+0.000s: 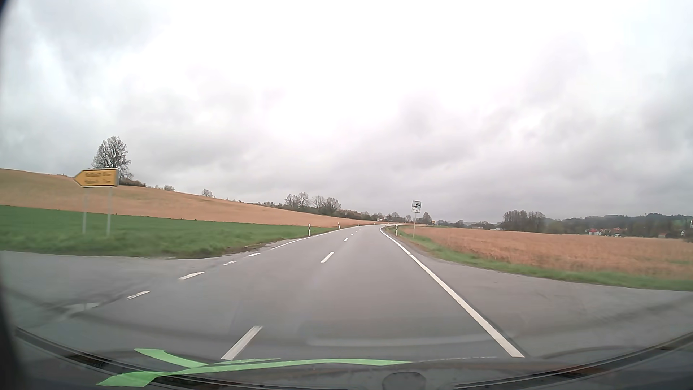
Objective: Follow the waypoints while adhering to traffic rules and regulations
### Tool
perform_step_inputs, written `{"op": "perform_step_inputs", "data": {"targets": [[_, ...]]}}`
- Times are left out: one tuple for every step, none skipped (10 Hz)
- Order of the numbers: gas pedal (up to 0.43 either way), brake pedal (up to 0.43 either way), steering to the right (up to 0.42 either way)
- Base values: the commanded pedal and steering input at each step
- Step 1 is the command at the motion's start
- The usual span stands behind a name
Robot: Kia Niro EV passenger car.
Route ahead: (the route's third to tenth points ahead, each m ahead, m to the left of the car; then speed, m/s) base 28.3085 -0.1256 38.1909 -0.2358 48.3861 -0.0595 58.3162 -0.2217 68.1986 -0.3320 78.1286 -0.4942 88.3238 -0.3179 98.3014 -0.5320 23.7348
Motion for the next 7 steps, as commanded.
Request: {"op": "perform_step_inputs", "data": {"targets": [[0.150, 0.000, -0.004], [0.157, 0.000, -0.004], [0.157, 0.000, -0.004], [0.157, 0.000, -0.004], [0.169, 0.000, -0.004], [0.177, 0.000, -0.004], [0.177, 0.000, -0.004]]}}
